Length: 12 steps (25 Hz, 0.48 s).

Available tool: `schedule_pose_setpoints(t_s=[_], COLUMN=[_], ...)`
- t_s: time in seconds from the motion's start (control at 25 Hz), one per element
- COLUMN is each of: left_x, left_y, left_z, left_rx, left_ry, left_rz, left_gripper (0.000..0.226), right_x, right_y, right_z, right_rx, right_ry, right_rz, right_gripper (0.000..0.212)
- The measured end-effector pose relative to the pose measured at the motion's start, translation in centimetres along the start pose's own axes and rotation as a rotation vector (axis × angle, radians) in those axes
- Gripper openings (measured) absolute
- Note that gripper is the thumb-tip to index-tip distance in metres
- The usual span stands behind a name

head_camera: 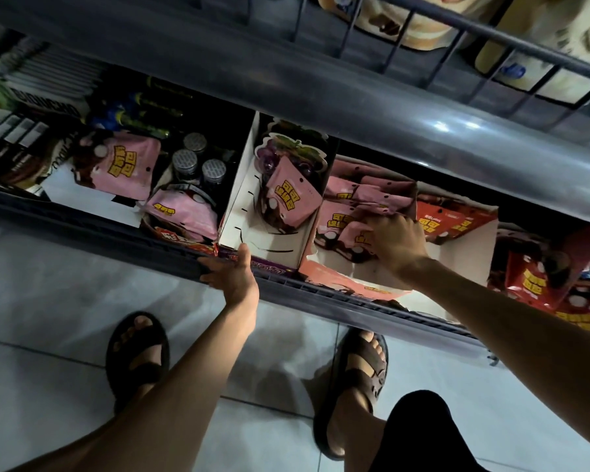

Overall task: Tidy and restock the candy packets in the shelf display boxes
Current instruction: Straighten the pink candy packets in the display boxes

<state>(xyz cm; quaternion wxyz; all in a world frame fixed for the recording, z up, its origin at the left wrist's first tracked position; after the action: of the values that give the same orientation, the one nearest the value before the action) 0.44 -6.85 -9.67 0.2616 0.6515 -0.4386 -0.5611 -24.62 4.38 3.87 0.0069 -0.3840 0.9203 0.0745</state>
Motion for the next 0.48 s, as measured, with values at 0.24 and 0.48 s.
schedule_pose_setpoints(t_s=[0.24, 0.48], left_x=[-0.21, -0.35], left_y=[0.03, 0.0], left_z=[0.19, 0.07], left_rx=[0.015, -0.027], left_ry=[-0.006, -0.014], left_rz=[-0.039, -0.032], left_gripper=[0.086, 0.086], right_x=[0.03, -0.15], right_y=[0.18, 0.6], right_z=[-0.3, -0.6], right_rx=[-0.056, -0.021], right_ry=[0.011, 0.026], right_rz=[0.027, 0.047], right_gripper=[0.03, 0.026])
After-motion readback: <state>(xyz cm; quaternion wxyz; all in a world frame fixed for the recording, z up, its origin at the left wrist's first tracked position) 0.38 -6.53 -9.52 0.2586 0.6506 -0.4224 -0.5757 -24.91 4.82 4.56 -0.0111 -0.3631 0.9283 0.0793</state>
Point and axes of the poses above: each hand's wrist, its own x-axis towards the middle knuckle, its own z-axis out of the palm, y = z × x, the point moved 9 cm from there along x, towards the middle knuckle, and after that the axes turned 9 degrees about z, right-handed, at the moved point
